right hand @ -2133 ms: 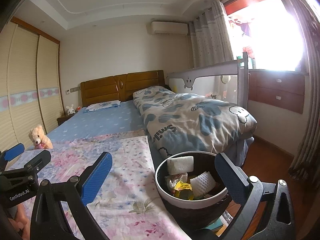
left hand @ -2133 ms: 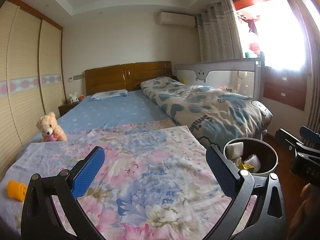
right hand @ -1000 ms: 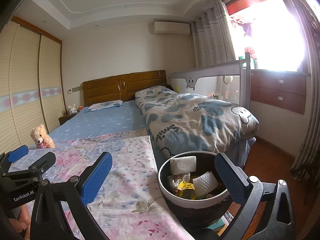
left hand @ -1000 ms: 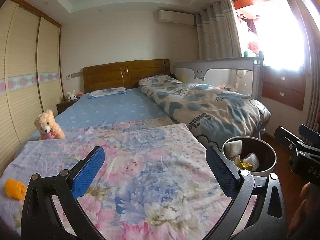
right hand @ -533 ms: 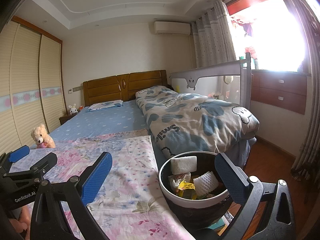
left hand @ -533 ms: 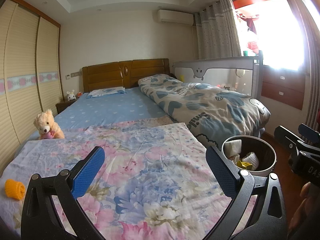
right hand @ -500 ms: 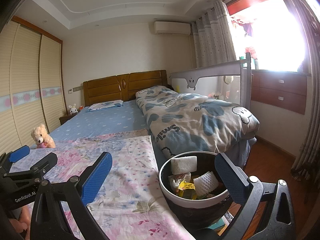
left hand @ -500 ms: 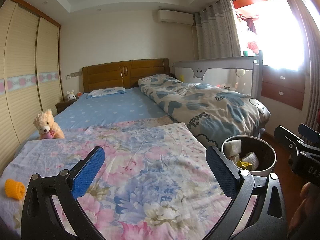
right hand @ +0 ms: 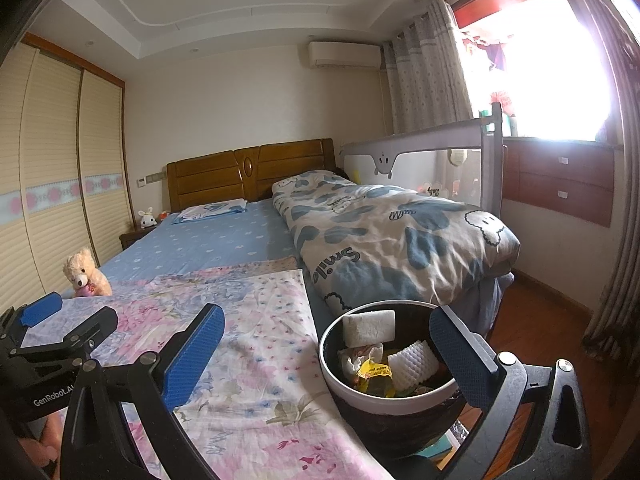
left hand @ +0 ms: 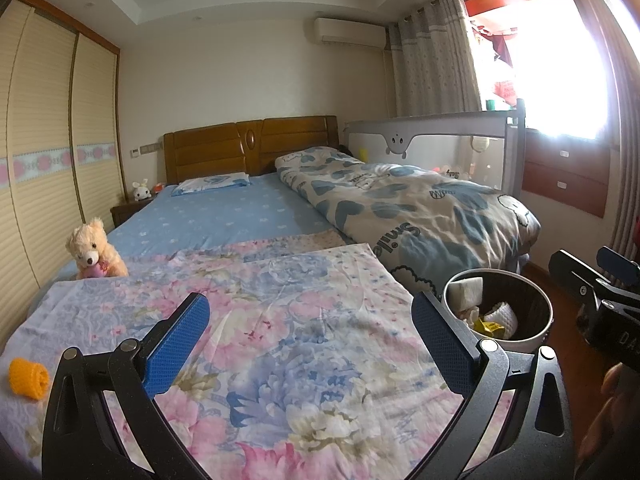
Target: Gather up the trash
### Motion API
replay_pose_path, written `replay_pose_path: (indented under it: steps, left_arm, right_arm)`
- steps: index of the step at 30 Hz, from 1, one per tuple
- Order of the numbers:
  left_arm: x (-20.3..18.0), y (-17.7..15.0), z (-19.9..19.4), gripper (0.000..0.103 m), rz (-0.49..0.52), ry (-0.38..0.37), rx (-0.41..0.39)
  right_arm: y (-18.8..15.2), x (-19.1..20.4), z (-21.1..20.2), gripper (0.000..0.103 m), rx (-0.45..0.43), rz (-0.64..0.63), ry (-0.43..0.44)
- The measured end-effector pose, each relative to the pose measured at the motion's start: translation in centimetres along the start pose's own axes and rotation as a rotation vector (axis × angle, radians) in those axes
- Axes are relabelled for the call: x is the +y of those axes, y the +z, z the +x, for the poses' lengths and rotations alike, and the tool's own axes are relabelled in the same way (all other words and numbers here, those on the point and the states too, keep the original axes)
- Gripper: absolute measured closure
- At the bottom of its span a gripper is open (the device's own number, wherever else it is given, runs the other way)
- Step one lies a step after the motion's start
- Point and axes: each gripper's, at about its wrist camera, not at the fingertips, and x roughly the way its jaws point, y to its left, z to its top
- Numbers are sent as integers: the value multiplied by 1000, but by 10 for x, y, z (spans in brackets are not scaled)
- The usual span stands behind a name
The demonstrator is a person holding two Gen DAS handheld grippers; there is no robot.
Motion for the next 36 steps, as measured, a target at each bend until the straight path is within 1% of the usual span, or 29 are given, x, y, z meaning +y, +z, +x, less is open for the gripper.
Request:
replay_pose_path:
  steps: [18,36]
  left_arm:
    - [-2,0,4,0,5,-8,5]
    - [2,-2,10,0,1,-16,16]
  right_arm:
    - [1,-2,1,0,2,1,1]
    - [-5,11,3,0,16,8,17]
